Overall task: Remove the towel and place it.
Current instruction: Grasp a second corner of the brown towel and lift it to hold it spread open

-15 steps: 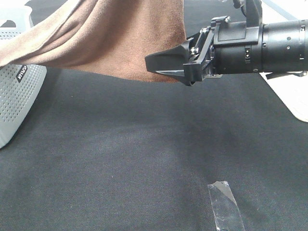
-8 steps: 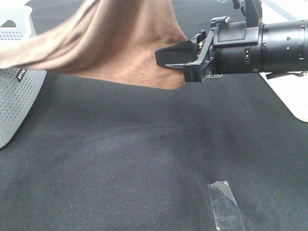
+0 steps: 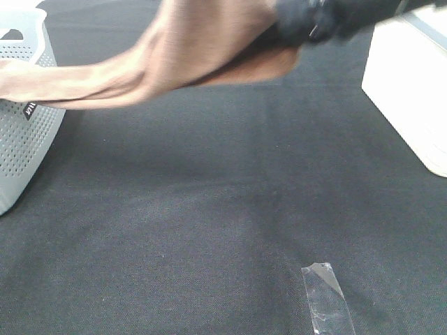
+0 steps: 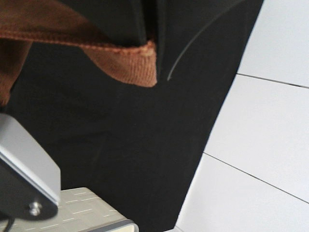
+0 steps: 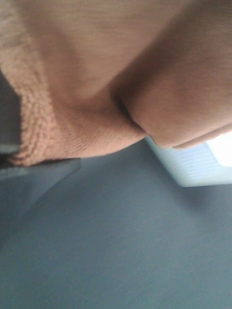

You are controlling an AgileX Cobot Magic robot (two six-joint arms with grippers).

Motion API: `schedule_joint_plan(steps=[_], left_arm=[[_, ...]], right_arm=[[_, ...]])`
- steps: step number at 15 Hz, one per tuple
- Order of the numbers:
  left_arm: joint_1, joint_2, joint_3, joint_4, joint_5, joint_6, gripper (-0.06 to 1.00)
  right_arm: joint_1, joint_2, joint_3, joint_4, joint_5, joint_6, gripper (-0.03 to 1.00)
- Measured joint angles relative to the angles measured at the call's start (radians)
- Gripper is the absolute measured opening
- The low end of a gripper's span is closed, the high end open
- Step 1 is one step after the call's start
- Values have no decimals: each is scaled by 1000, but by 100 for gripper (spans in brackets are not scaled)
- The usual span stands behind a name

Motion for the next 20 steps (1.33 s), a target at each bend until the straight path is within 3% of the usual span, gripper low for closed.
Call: schedule_joint_plan(steps=[2, 3, 4, 6, 9, 13, 14, 16, 20], left_arm=[[27, 0, 0, 22, -88, -28, 0], [39, 0, 0, 24, -109, -38, 0], [80, 0, 0, 28, -156, -61, 0], [137, 0, 0, 28, -225, -94, 0], [233, 0, 0, 29, -357, -146, 0], [340, 14, 0, 30, -546, -156, 0], [352, 18, 0, 30, -571, -156, 0], [402, 39, 0, 29, -672, -160, 0], [483, 79, 0, 28, -888, -172, 0]], right_arm=[[0, 1, -208, -330, 168, 266, 0], [0, 3, -255, -391, 207, 299, 0], [0, 28, -430, -520, 292, 370, 0], [0, 98, -621, -624, 347, 385, 0], [0, 200, -830, -729, 338, 332, 0], [0, 269, -913, -885, 73, 307, 0], [0, 271, -913, -888, 25, 307, 0], [0, 272, -913, -888, -181, 307, 0], [0, 307, -921, -891, -400, 256, 0]])
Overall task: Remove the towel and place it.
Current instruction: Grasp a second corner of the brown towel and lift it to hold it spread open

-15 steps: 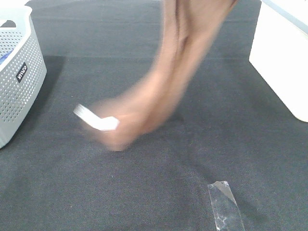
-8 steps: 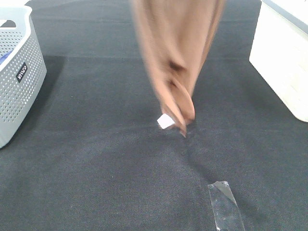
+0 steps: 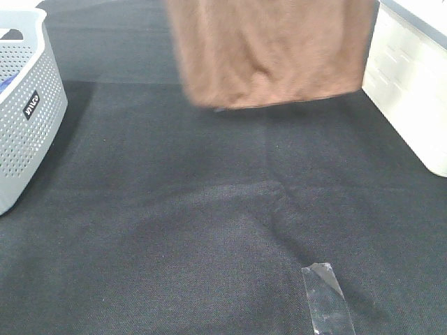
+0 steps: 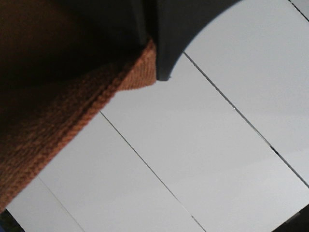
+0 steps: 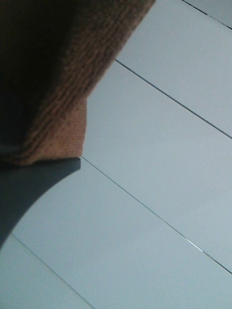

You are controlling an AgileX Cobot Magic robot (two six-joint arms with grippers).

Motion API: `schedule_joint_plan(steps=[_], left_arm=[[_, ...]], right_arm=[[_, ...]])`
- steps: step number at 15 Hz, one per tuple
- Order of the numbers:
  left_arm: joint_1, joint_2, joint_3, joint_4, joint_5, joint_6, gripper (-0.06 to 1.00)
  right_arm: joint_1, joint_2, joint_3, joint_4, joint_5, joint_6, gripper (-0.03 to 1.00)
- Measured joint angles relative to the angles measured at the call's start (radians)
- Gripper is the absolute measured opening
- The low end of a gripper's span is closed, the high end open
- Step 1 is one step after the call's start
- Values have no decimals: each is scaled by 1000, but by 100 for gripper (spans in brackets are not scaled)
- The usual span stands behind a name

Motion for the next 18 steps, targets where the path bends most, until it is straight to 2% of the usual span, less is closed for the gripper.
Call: schedule_joint_plan(steps=[2, 4, 9, 10, 12, 15, 18], left_arm=[[26, 13, 0, 0, -60, -35, 0], [59, 46, 0, 0, -141, -78, 0], [123, 118, -1, 0, -251, -89, 0], [148, 156, -1, -18, -328, -89, 0], [158, 209, -28, -33, -378, -89, 0], [158, 330, -219, -35, -387, -89, 0], [158, 435, -406, -36, -379, -89, 0]], right_arm=[[0, 28, 0, -1, -34, -38, 0], [0, 80, 0, -3, -112, -80, 0], [0, 174, 0, 3, -291, -81, 0], [0, 212, 0, 6, -343, -81, 0], [0, 249, 0, 7, -408, -81, 0], [-15, 296, 0, 29, -503, -81, 0], [-43, 314, 0, 45, -549, -81, 0]])
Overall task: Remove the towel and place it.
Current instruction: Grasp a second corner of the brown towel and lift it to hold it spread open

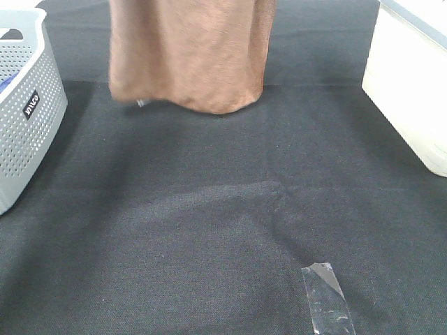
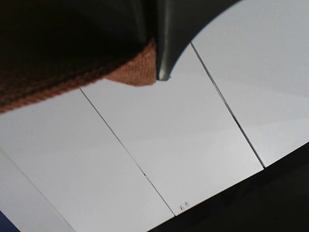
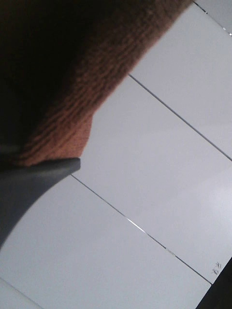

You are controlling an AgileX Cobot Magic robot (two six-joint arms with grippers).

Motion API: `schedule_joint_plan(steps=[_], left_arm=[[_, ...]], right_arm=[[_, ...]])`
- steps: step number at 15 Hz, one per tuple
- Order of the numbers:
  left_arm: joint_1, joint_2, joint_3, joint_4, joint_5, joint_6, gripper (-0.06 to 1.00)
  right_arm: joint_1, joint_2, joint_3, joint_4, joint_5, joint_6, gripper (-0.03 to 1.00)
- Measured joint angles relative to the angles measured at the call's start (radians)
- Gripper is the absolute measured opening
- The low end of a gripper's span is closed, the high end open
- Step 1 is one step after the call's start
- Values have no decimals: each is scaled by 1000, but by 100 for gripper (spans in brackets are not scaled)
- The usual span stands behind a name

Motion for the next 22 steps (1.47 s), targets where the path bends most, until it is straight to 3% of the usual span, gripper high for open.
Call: schedule_joint_plan(steps=[3, 10, 16, 20, 22], left_arm=[[0, 84, -108, -3, 37, 0, 0], [-1, 105, -113, 7, 77, 0, 0], [2, 105, -114, 24, 137, -32, 0], [-13, 105, -117, -51, 454, -113, 0], [-30, 105, -117, -142, 707, -79, 0]], right_arm=[[-41, 2, 0, 6, -14, 25, 0], [-47, 23, 0, 10, 1, 83, 0], [-47, 23, 0, 11, 94, 143, 0], [-41, 23, 0, 31, 307, 275, 0], [-40, 14, 0, 109, 506, 320, 0]])
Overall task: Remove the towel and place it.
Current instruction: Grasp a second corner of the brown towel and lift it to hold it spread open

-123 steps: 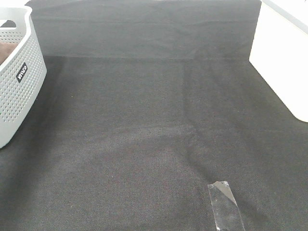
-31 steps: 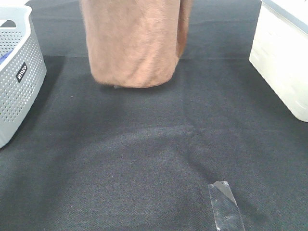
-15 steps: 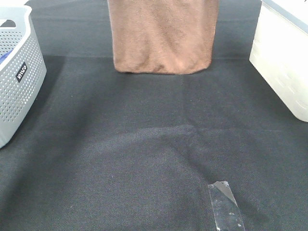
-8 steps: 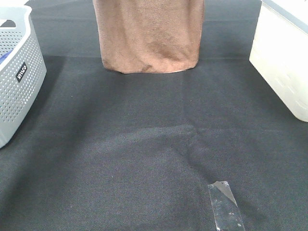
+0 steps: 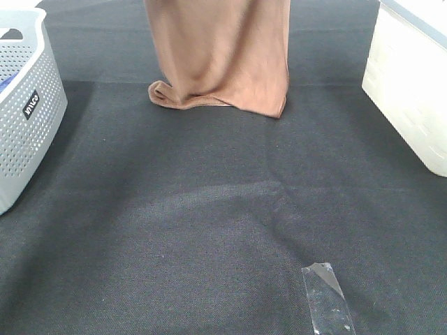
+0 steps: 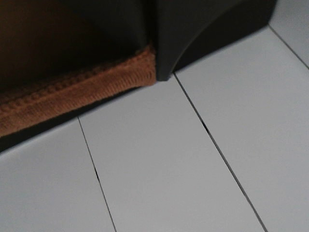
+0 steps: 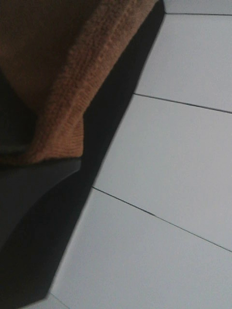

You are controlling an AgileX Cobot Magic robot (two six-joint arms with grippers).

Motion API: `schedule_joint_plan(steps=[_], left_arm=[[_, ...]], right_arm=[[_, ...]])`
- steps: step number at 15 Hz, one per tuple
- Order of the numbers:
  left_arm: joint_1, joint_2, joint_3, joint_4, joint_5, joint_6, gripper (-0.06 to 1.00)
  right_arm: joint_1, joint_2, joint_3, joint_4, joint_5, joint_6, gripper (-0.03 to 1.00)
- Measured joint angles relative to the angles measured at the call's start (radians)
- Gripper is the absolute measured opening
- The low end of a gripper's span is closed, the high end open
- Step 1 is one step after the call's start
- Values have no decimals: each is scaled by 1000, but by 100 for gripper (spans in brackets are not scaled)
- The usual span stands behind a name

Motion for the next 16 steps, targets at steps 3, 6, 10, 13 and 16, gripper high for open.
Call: schedule_joint_plan(steps=[3, 6, 10, 13, 16], left_arm=[[-4, -35, 0, -168, 340, 65, 0], [-6, -124, 0, -245, 604, 68, 0], [-6, -143, 0, -289, 743, 59, 0], [-6, -151, 2, -324, 753, 5, 0], [-6, -263, 196, -375, 756, 3, 0]], right_arm=[[0, -62, 0, 111, 264, 6, 0], [0, -132, 0, 177, 540, 5, 0], [0, -150, 0, 186, 712, 5, 0], [0, -181, 0, 192, 886, -3, 0], [0, -205, 26, 189, 940, -1, 0]])
